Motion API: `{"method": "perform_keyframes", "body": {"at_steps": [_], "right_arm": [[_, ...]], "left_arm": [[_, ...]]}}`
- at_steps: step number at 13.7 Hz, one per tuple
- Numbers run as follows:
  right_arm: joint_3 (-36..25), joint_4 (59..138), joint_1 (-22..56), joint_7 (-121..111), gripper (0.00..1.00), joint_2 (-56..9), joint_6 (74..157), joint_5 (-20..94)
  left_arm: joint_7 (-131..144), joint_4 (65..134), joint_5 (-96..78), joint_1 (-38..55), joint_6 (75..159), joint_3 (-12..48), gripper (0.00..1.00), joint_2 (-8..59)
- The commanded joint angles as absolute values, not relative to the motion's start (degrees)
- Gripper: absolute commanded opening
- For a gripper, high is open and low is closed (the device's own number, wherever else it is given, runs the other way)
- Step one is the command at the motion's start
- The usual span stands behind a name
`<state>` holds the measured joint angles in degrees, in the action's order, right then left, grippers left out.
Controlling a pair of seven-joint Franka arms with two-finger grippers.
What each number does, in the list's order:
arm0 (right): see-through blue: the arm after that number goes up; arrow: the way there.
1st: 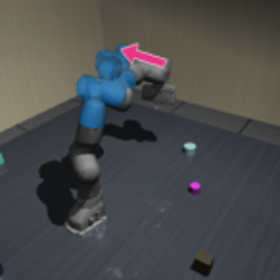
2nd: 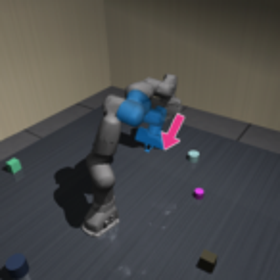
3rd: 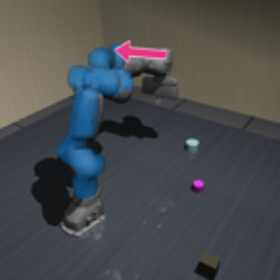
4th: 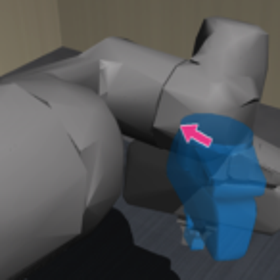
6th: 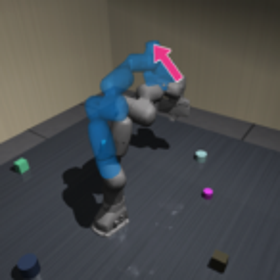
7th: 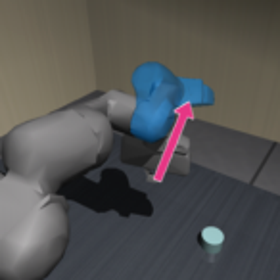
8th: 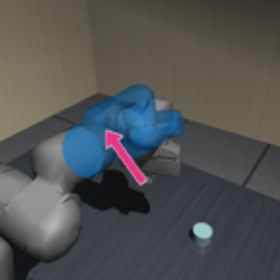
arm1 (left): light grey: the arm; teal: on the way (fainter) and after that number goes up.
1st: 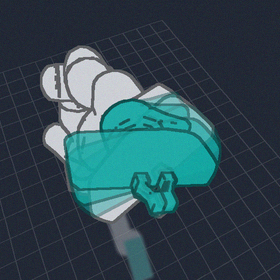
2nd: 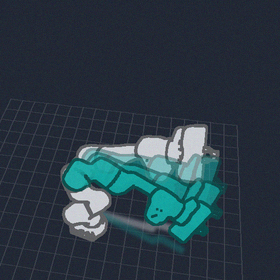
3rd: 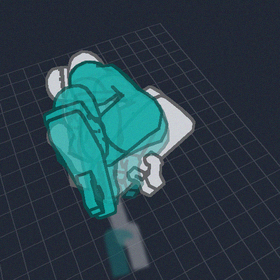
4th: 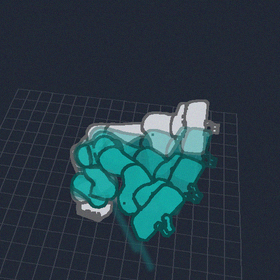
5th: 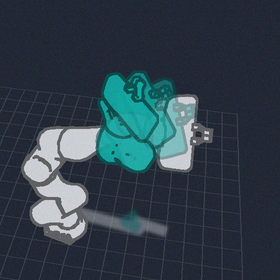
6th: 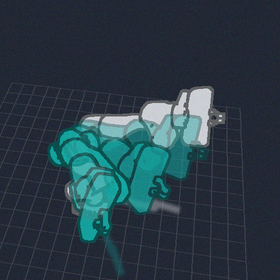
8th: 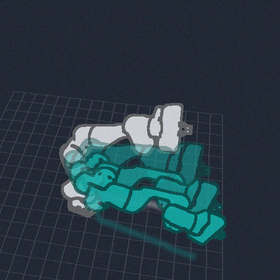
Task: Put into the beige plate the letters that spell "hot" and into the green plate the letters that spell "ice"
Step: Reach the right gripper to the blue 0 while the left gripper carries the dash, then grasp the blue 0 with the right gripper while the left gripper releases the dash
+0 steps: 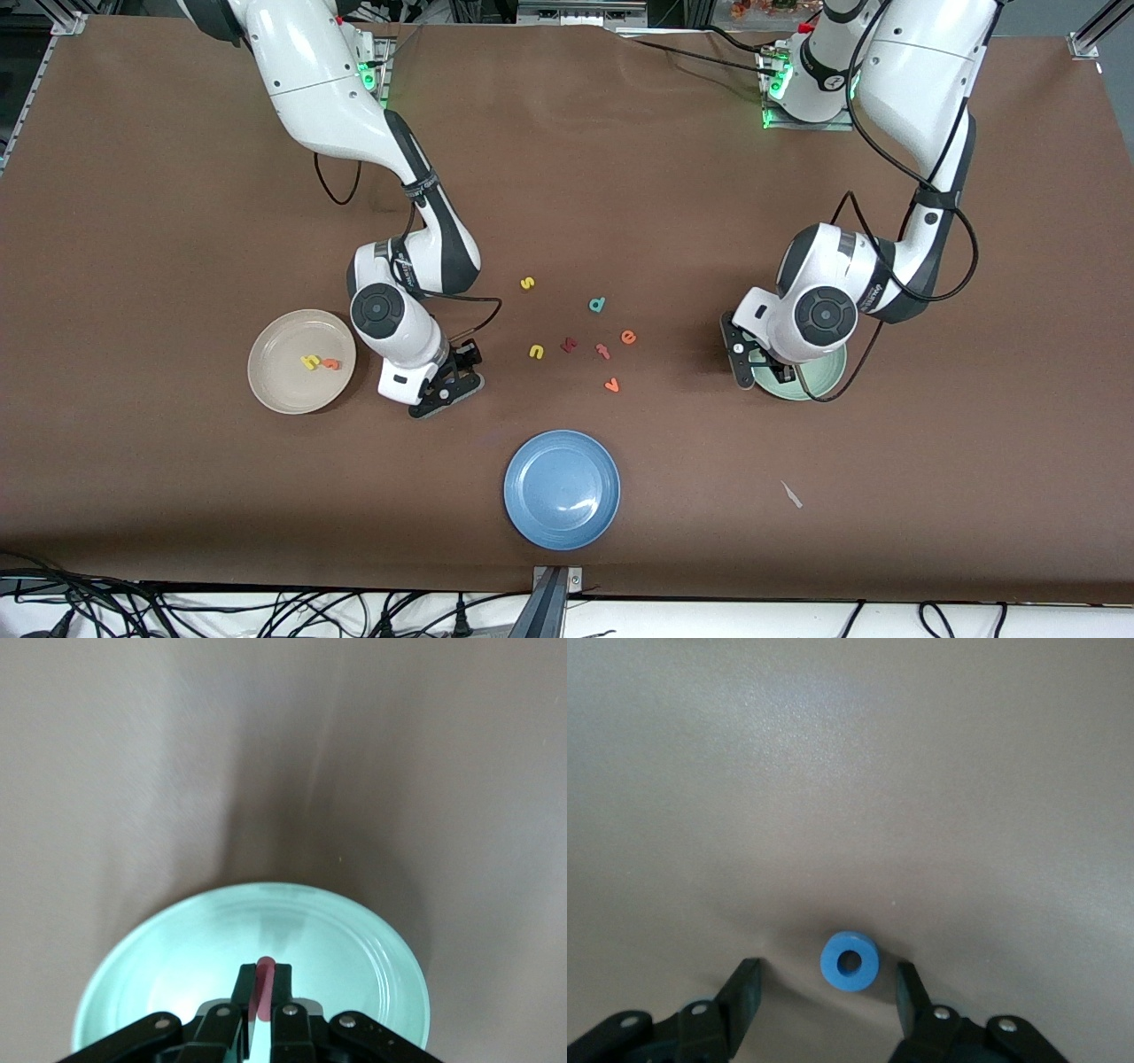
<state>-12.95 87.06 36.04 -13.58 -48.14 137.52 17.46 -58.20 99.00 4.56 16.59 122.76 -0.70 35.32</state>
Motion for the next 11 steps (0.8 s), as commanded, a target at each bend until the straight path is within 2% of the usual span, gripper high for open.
{"method": "perform_keyframes", "body": {"at_steps": [1,4,5,6,7,8,11], "right_arm": [[-12.66,85.34,35.68,-14.59,0.60,-49.13,136.41,16.87],[-12.66,85.17,35.68,-15.29,0.50,-49.22,136.49,16.87],[-12.66,84.38,35.60,-15.81,0.49,-49.57,136.41,16.87],[-12.66,84.03,35.42,-15.99,0.49,-49.74,136.41,16.87],[-12.66,83.76,35.42,-16.00,0.49,-49.83,136.41,16.87],[-12.66,83.76,35.42,-16.08,0.48,-50.01,136.41,16.87],[-12.66,83.76,35.24,-17.75,0.44,-50.10,136.49,16.87]], "left_arm": [[-59.33,101.50,6.50,16.00,122.96,-0.70,0.00,35.24],[-59.33,103.27,6.50,15.64,122.96,-0.62,0.00,34.98],[-59.33,103.27,6.42,15.56,122.87,-0.62,0.10,34.81],[-59.33,103.18,6.42,15.56,122.78,-0.62,0.40,34.72],[-59.41,103.01,6.42,15.47,122.61,-0.62,0.63,34.37],[-59.76,102.92,6.50,15.03,122.35,-0.62,0.99,33.93],[-62.84,102.39,5.89,14.85,121.91,-0.53,1.00,32.35]]}}
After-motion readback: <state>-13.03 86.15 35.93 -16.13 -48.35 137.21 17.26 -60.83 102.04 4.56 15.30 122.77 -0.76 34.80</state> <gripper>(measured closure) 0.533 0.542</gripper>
